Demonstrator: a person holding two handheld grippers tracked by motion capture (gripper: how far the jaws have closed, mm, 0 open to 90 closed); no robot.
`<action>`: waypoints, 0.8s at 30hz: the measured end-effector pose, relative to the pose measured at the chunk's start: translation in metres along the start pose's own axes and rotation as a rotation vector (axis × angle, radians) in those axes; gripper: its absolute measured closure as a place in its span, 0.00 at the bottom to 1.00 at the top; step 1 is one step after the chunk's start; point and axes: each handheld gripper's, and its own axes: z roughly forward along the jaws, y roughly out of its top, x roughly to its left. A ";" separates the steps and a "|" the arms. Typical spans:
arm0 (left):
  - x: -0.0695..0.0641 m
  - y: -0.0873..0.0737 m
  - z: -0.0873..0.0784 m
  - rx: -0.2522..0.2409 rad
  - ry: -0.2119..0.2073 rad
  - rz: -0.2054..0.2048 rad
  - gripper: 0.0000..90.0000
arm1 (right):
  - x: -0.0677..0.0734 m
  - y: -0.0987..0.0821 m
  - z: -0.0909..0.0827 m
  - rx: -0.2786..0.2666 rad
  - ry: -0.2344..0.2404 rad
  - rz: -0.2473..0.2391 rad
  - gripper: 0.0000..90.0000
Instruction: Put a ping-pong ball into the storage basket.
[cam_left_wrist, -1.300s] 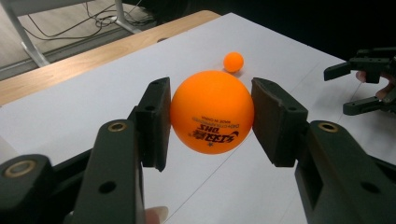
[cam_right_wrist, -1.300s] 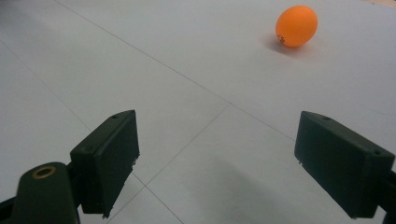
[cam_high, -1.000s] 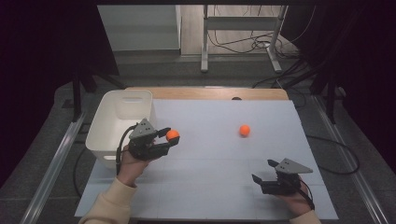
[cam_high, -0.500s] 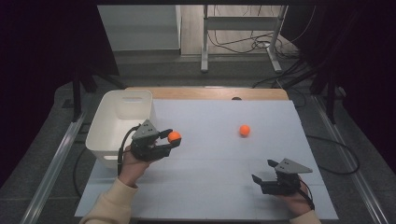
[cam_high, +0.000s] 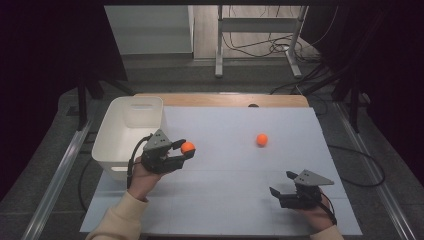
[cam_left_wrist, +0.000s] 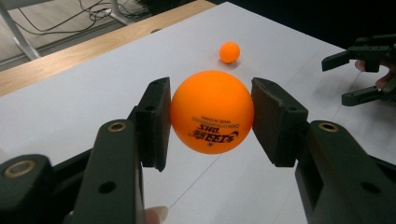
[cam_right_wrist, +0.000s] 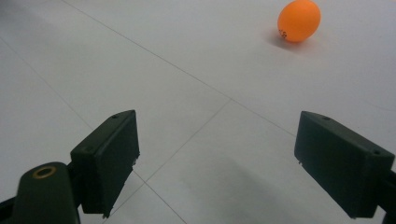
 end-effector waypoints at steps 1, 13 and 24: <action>-0.001 0.000 0.000 0.001 -0.002 0.002 0.56 | 0.000 0.000 0.000 0.000 0.000 0.001 0.16; -0.003 0.001 0.002 -0.001 -0.005 0.008 0.56 | 0.000 0.000 0.001 0.004 0.002 0.003 0.16; -0.010 0.001 0.012 0.017 -0.014 0.029 0.56 | 0.000 0.000 0.001 0.008 0.001 0.003 0.16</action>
